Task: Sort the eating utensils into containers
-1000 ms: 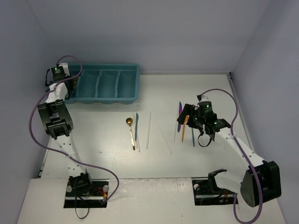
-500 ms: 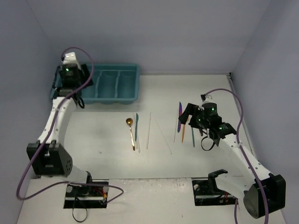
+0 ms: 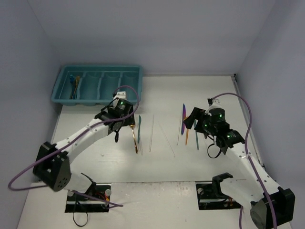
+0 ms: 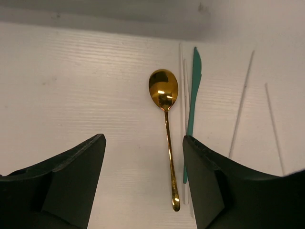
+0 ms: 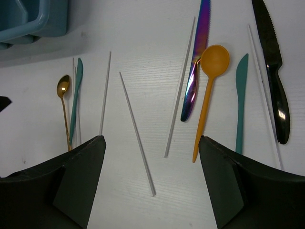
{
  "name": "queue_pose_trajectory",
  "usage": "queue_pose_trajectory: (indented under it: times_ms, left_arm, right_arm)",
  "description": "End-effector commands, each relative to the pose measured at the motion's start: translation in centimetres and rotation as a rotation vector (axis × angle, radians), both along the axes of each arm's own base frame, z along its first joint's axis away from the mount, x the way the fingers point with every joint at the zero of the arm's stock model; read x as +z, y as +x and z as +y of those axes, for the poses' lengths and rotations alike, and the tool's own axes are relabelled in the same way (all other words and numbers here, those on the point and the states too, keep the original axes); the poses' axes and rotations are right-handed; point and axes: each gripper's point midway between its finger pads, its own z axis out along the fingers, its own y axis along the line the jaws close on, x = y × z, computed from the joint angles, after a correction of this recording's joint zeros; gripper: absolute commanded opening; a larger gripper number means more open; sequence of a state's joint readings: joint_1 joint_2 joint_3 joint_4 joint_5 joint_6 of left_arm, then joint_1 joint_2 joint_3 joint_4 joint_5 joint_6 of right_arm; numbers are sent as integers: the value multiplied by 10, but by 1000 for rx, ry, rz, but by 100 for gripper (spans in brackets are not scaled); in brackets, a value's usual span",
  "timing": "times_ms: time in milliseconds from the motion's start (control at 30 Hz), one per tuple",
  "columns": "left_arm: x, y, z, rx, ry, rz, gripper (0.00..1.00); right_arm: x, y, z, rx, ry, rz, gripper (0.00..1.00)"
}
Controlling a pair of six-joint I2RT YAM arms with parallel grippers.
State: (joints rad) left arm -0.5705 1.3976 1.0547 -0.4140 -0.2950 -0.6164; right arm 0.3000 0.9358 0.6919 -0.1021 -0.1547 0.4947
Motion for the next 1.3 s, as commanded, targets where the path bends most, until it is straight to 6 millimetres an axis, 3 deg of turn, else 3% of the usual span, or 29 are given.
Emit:
queue_pose_trajectory:
  times_ms: [0, 233, 600, 667, 767, 900, 967, 1133, 1267]
  left_arm:
    - [-10, 15, -20, 58, -74, 18, 59]
    - [-48, 29, -34, 65, -70, 71, 52]
    - [-95, 21, -40, 69, -64, 181, 41]
    - [-98, 20, -39, 73, -61, 187, 36]
    - [-97, 17, -37, 68, -51, 188, 15]
    - [-79, 17, -33, 40, -30, 162, 1]
    - [-60, 17, -28, 23, -9, 134, 0]
    - [6, 18, -6, -34, 63, 21, 0]
    - [65, 32, 34, -34, 72, -91, 0]
  right_arm:
    - [9, -1, -2, -3, 10, -37, 76]
    - [9, -5, -7, -15, -11, -34, 76]
    - [1, -5, -12, -32, -41, -13, 77]
    - [-1, -5, -13, -35, -45, -8, 77]
    - [-3, -4, -14, -40, -53, -4, 77]
    - [-6, -4, -15, -42, -62, 1, 77]
    - [-7, -4, -16, -43, -64, 3, 77]
    - [-6, -2, -16, -43, -73, 3, 77]
    - [-7, 1, -17, -45, -82, 5, 77]
